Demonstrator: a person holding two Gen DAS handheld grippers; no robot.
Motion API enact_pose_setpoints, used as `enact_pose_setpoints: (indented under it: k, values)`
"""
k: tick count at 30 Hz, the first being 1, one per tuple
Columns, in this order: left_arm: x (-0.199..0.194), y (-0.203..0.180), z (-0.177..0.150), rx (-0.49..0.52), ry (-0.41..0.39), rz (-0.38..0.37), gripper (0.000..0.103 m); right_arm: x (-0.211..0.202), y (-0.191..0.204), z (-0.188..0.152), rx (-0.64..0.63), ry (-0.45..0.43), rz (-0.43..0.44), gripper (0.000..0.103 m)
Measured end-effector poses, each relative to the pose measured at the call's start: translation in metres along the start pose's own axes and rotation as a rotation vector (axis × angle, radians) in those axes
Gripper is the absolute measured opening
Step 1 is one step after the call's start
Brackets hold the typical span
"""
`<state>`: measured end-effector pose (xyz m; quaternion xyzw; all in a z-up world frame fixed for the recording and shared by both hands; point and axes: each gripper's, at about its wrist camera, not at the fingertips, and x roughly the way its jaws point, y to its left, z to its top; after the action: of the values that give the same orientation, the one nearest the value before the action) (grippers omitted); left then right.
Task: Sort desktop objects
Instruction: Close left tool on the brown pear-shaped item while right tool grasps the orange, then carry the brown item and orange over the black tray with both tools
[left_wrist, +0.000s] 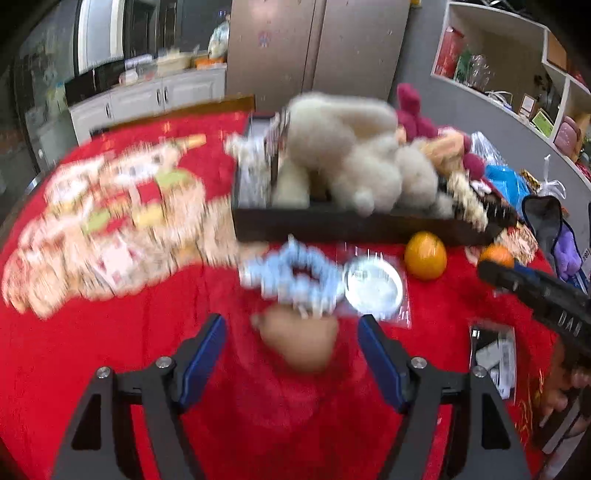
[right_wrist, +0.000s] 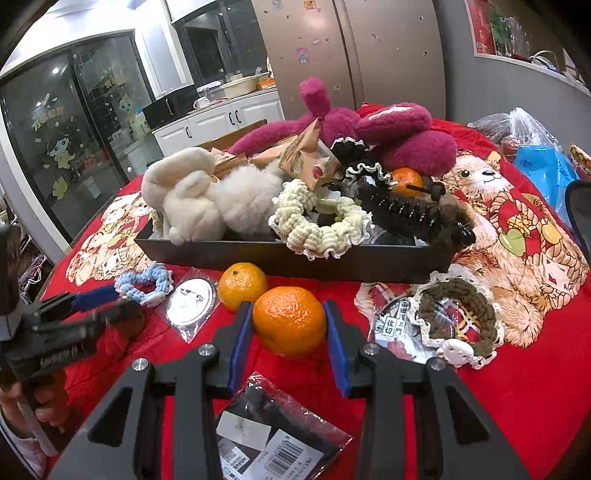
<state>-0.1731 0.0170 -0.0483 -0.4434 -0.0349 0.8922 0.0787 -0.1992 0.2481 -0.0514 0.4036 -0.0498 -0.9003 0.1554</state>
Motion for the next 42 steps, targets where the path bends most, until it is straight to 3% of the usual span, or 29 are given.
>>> enact_pose_setpoints:
  k: [1, 3, 6, 8, 13, 33, 42]
  values:
    - [0.004, 0.0, -0.004, 0.006, 0.016, -0.002, 0.075, 0.0, -0.001, 0.0, 0.001, 0.001, 0.0, 0.039]
    - [0.003, -0.008, -0.005, 0.061, -0.026, 0.05, 0.076, -0.001, -0.001, 0.0, 0.0, -0.003, -0.003, 0.039]
    - [0.004, -0.009, -0.007, 0.063, -0.018, 0.024, 0.074, -0.001, 0.0, 0.0, -0.009, -0.004, 0.0, 0.039]
    - [0.003, -0.009, -0.007, 0.071, -0.022, 0.042, 0.049, -0.001, 0.002, -0.001, -0.018, -0.002, 0.0, 0.039]
    - [0.002, -0.014, -0.008, 0.101, -0.022, 0.049, 0.043, -0.001, 0.005, -0.001, -0.025, -0.001, 0.002, 0.039]
    - [-0.033, -0.018, 0.001, 0.067, -0.12, -0.015, 0.043, -0.018, 0.028, -0.002, -0.099, -0.064, 0.005, 0.039]
    - [-0.046, -0.026, 0.007, 0.084, -0.151, -0.068, 0.043, -0.038, 0.029, 0.004, -0.069, -0.12, 0.028, 0.039]
